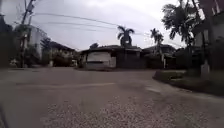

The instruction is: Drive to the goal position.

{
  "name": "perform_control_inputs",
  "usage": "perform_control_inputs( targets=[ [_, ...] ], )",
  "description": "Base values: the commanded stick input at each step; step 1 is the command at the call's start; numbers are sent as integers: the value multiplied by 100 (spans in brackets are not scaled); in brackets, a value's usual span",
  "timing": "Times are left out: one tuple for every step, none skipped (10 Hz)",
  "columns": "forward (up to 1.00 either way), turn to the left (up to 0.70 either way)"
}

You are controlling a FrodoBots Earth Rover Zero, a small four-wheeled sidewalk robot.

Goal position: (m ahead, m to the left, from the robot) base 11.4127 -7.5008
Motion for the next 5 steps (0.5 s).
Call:
perform_control_inputs(
  targets=[
    [70, 0],
    [70, 0],
    [70, -35],
    [70, -35],
    [70, -35]
  ],
)
